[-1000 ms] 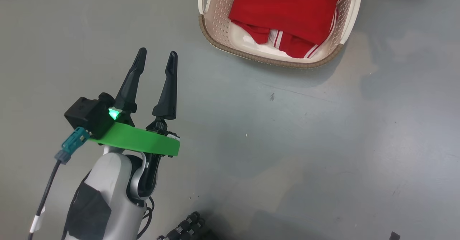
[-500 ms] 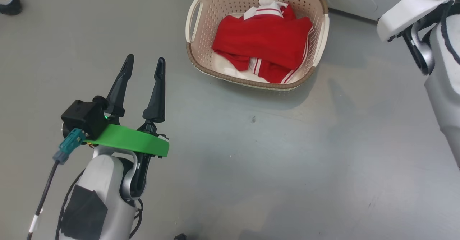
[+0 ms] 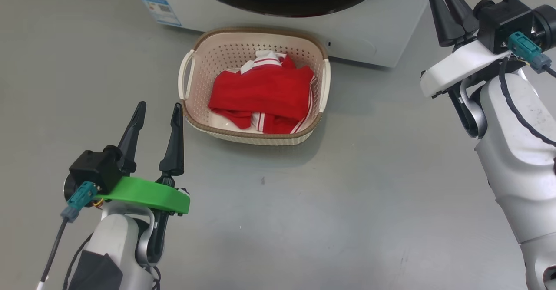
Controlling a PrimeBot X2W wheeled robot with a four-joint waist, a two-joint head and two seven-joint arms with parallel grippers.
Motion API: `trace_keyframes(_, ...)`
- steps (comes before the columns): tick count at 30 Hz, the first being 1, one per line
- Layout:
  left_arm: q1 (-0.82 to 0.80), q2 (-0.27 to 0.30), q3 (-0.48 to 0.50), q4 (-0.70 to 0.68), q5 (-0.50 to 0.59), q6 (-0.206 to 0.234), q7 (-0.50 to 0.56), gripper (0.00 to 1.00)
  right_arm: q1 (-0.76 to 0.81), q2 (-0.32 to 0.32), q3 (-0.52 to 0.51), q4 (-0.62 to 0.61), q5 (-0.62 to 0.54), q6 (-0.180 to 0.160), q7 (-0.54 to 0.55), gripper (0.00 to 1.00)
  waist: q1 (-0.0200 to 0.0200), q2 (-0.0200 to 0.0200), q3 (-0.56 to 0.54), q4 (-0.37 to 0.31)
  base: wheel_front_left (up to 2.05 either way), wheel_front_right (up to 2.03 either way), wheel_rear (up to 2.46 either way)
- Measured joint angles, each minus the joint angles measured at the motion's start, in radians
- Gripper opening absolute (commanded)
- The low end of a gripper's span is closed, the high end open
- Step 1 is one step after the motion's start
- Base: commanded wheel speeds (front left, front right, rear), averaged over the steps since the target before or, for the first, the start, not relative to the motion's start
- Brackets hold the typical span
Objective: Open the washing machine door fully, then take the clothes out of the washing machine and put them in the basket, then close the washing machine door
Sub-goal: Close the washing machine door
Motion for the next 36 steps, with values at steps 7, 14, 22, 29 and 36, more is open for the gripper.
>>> trace_keyframes(7,0.033,0.014,0.014,0.017,0.019,0.000,0.000,1.00,0.122,0.016,-0.062,-0.070,0.028,-0.035,0.000,0.00,0.0000,0.0000,-0.073,-0.080,0.00,0.00,0.00)
trace_keyframes(14,0.075,0.026,0.049,0.019,0.031,0.000,0.000,1.00,0.238,0.024,-0.080,-0.114,0.044,-0.044,-0.001,0.00,0.0000,0.0000,-0.138,-0.147,0.00,0.00,0.00)
trace_keyframes(22,0.104,0.026,0.059,0.014,0.046,0.000,0.000,1.00,0.349,0.034,-0.130,-0.179,0.050,-0.072,-0.001,0.00,0.0000,0.0000,-0.190,-0.211,0.00,0.00,0.00)
trace_keyframes(29,0.132,0.026,0.093,-0.003,0.046,0.000,0.000,1.00,0.429,0.056,-0.166,-0.251,0.053,-0.098,-0.001,1.00,0.0000,0.0000,-0.217,-0.252,0.00,0.00,0.00)
trace_keyframes(36,0.142,0.026,0.095,-0.012,0.063,0.000,0.000,1.00,0.503,0.069,-0.189,-0.293,0.051,-0.105,-0.001,1.00,0.0000,0.0000,-0.228,-0.285,0.00,0.00,0.00)
